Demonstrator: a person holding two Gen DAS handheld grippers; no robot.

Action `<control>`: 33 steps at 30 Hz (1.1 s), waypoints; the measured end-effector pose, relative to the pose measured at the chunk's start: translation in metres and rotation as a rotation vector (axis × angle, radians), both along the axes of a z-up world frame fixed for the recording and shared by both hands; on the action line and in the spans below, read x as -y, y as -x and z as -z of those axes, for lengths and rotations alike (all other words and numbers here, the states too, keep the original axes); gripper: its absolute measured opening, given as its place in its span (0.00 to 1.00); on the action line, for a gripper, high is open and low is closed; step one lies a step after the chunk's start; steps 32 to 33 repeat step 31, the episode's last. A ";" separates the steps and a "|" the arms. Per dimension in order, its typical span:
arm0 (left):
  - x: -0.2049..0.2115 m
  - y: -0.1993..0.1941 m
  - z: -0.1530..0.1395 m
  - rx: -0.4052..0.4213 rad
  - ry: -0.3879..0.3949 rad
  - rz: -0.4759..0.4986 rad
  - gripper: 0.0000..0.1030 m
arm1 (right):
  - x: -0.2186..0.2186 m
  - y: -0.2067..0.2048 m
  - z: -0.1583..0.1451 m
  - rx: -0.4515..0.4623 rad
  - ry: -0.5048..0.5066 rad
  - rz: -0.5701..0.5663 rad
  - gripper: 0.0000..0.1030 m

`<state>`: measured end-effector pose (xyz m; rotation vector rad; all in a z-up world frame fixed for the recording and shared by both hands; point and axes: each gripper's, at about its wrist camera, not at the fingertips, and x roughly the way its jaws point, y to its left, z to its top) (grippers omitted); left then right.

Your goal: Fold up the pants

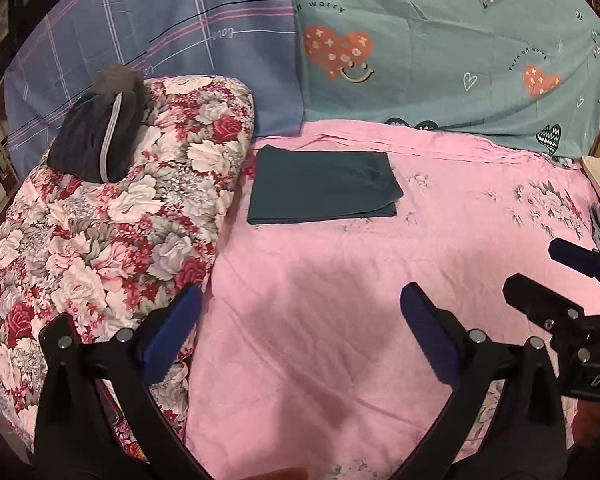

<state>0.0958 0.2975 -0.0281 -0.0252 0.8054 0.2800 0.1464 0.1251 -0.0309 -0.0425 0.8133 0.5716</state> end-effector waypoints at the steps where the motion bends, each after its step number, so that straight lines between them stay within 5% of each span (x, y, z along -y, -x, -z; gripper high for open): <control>1: -0.002 0.003 0.000 0.001 0.004 -0.007 0.98 | -0.001 0.001 0.000 0.002 0.003 -0.001 0.89; 33: -0.001 0.007 -0.001 0.009 0.043 -0.013 0.98 | 0.007 0.003 0.000 -0.010 0.013 0.018 0.89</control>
